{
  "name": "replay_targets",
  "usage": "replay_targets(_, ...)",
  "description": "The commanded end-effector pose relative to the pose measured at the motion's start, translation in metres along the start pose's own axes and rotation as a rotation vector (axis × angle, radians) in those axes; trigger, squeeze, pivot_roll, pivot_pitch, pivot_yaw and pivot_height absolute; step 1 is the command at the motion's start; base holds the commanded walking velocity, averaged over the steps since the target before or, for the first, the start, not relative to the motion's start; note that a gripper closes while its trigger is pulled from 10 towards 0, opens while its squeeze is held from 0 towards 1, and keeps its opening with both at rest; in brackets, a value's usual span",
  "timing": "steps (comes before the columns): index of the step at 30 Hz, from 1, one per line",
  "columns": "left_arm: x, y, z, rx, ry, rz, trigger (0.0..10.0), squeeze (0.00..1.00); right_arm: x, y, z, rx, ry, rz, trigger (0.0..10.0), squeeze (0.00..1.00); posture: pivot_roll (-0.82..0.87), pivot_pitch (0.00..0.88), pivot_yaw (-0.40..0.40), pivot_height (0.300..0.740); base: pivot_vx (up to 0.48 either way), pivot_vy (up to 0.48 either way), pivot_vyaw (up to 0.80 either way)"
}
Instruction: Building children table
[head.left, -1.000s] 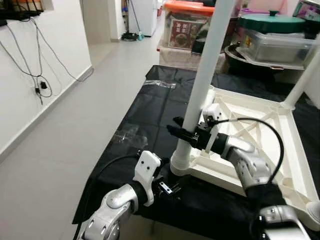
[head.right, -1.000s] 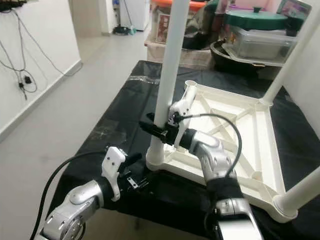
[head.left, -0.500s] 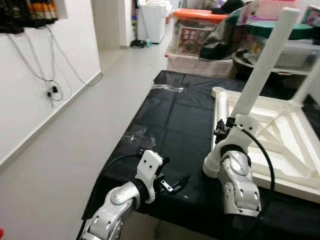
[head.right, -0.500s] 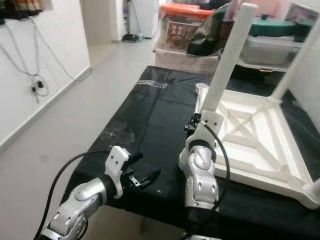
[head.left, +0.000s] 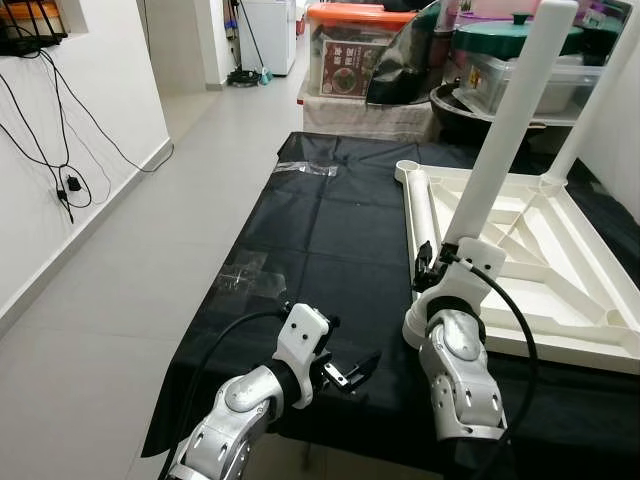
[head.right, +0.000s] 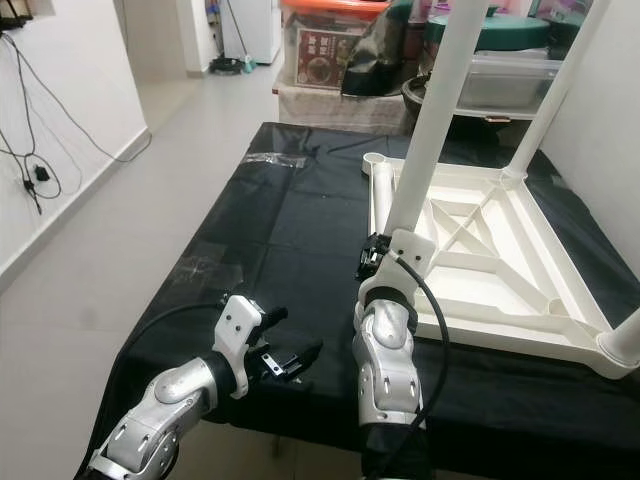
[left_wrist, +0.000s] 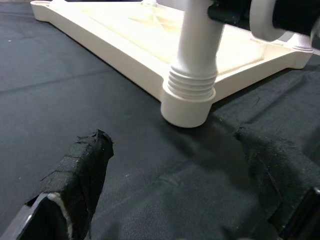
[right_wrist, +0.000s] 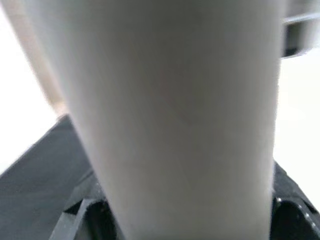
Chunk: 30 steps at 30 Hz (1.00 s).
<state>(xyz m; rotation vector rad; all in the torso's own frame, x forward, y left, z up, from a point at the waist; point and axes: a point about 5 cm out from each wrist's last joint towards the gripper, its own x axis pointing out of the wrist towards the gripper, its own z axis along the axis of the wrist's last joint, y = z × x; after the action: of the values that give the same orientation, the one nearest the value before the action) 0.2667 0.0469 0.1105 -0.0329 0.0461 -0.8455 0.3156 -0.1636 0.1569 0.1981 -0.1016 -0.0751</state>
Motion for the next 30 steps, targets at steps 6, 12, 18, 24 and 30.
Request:
replay_targets(6,0.002,0.003,-0.003,0.004,0.002,-0.004,10.0,0.00,-0.003,-0.009,0.006,-0.010,0.133,0.628,10.0,0.00,0.05,0.000,-0.036,0.740,0.000,0.000,0.00)
replay_targets(12,0.006,0.004,-0.003,0.015,0.000,-0.007,10.0,0.00,-0.003,-0.003,0.013,-0.039,0.249,1.017,10.0,0.00,0.08,0.000,-0.045,0.740,0.000,0.000,0.00)
replay_targets(18,0.008,0.004,-0.003,0.021,0.000,-0.011,10.0,0.00,0.016,0.004,0.017,-0.058,0.256,1.083,10.0,0.00,0.09,0.000,-0.053,0.740,0.000,0.000,0.00)
replay_targets(24,0.010,0.005,-0.001,0.028,-0.009,-0.019,10.0,0.00,0.028,0.017,0.009,-0.063,0.229,1.022,0.0,0.00,0.10,0.000,-0.056,0.740,0.000,0.000,0.00)
replay_targets(30,0.010,0.006,-0.001,0.025,-0.012,-0.016,10.0,0.00,0.036,-0.002,0.002,-0.072,0.143,0.556,0.0,0.00,0.08,0.000,-0.046,0.740,0.000,0.000,0.00)
